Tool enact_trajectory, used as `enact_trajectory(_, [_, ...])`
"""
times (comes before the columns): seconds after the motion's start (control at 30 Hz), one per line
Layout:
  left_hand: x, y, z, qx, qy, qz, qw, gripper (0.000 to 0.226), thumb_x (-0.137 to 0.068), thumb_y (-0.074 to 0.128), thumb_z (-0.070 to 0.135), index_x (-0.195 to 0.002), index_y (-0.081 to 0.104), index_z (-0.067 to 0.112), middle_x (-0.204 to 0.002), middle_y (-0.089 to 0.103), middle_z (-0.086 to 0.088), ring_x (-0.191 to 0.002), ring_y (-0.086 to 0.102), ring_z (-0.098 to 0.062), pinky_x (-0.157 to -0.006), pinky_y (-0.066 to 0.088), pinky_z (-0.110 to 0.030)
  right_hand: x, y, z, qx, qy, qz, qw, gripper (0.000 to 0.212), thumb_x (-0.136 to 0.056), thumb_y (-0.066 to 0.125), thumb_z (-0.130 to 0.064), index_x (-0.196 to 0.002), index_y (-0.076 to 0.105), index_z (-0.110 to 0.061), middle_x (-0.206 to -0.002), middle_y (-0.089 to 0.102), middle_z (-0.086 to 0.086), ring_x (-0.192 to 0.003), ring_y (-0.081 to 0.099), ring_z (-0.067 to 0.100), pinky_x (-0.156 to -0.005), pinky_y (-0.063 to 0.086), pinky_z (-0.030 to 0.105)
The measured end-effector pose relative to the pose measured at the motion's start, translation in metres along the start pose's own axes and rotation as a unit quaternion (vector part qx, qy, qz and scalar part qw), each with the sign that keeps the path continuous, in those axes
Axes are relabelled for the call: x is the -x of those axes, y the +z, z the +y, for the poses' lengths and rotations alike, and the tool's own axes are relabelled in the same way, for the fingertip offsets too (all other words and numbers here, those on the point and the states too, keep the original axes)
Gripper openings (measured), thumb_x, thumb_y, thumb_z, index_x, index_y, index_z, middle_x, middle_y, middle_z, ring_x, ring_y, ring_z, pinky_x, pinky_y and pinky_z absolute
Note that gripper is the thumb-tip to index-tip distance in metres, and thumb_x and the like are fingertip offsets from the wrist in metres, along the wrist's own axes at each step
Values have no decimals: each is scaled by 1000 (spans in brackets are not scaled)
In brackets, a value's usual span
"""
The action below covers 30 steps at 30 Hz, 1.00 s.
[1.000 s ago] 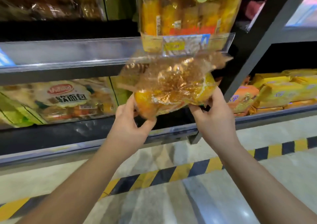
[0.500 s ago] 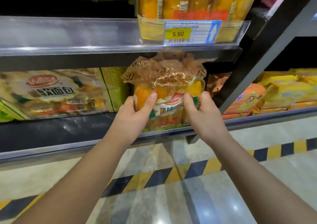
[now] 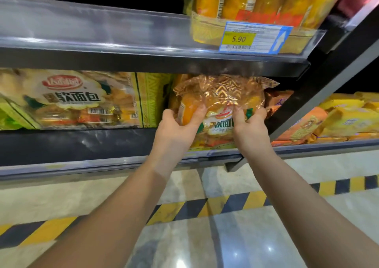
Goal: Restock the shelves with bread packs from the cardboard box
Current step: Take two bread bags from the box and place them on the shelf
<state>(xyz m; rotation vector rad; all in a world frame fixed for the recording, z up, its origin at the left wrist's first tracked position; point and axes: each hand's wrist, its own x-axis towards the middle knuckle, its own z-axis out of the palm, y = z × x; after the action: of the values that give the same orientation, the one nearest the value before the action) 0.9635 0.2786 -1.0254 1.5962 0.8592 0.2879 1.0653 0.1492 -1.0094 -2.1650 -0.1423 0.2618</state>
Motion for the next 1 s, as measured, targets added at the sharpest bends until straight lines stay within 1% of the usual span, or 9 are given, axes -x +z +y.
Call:
enact_trajectory(0.07, [6,0,-14,29,58,2,998,61,-90,69,62,-133,43,27,-116,60,16,-103,62,-1,-84,53,-22,-1,0,-1,-1,12,-2,1000,61,-108,41,-44,-155,18,-13,-145,50,13,-119,54,30,-89,34,30])
enact_trajectory(0.13, [12,0,-27,15,105,12,994,53,-95,67,57,-135,41,34,-128,61,12,-114,63,-4,-94,57,-29,2,0,0,3,12,0,1000,66,-107,41,-47,-158,14,-14,-149,48,13,-126,54,32,-92,37,32])
enact_trajectory(0.33, [5,-3,-34,-5,120,41,992,50,-98,59,61,-136,46,32,-129,64,7,-117,64,-14,-100,57,-44,24,1,13,63,-51,50,995,68,-102,49,-49,-157,24,-18,-137,59,7,-120,60,32,-99,52,49])
enact_trajectory(0.43, [4,-3,-38,-15,117,45,992,47,-97,60,62,-133,47,35,-129,63,7,-116,64,-14,-100,57,-43,35,-1,17,92,-97,78,988,62,-101,52,-46,-154,32,-21,-129,61,4,-114,63,26,-90,57,45])
enact_trajectory(0.53, [6,-1,-39,-20,116,56,991,45,-95,61,64,-129,45,40,-130,61,5,-117,63,-14,-100,57,-43,45,-1,16,93,-100,87,987,58,-102,56,-28,-154,33,-16,-140,52,5,-122,55,20,-91,51,32])
enact_trajectory(0.63, [9,2,-38,-19,122,57,991,51,-93,60,67,-131,45,37,-131,60,4,-118,62,-16,-100,57,-44,48,2,14,45,-77,69,994,59,-100,55,-14,-153,30,-16,-141,52,4,-123,56,20,-96,53,38])
enact_trajectory(0.73, [10,3,-37,-21,123,49,991,51,-94,63,64,-133,44,37,-133,58,3,-119,61,-17,-101,56,-45,42,-2,11,22,-26,24,999,60,-98,55,-12,-152,29,-22,-137,56,0,-114,58,19,-85,46,32])
enact_trajectory(0.87, [11,0,-35,-14,120,37,992,47,-94,67,61,-129,41,43,-135,57,4,-120,59,-14,-101,56,-40,43,-5,14,28,-30,0,999,62,-97,57,-11,-152,31,-26,-139,55,-3,-122,58,22,-95,51,38])
enact_trajectory(1.0, [14,-7,-29,-14,90,2,996,51,-93,68,60,-131,39,42,-141,54,2,-124,57,-14,-103,55,-38,46,-13,13,48,-35,-16,998,59,-99,57,-16,-151,33,-29,-134,57,-7,-116,60,20,-87,50,34])
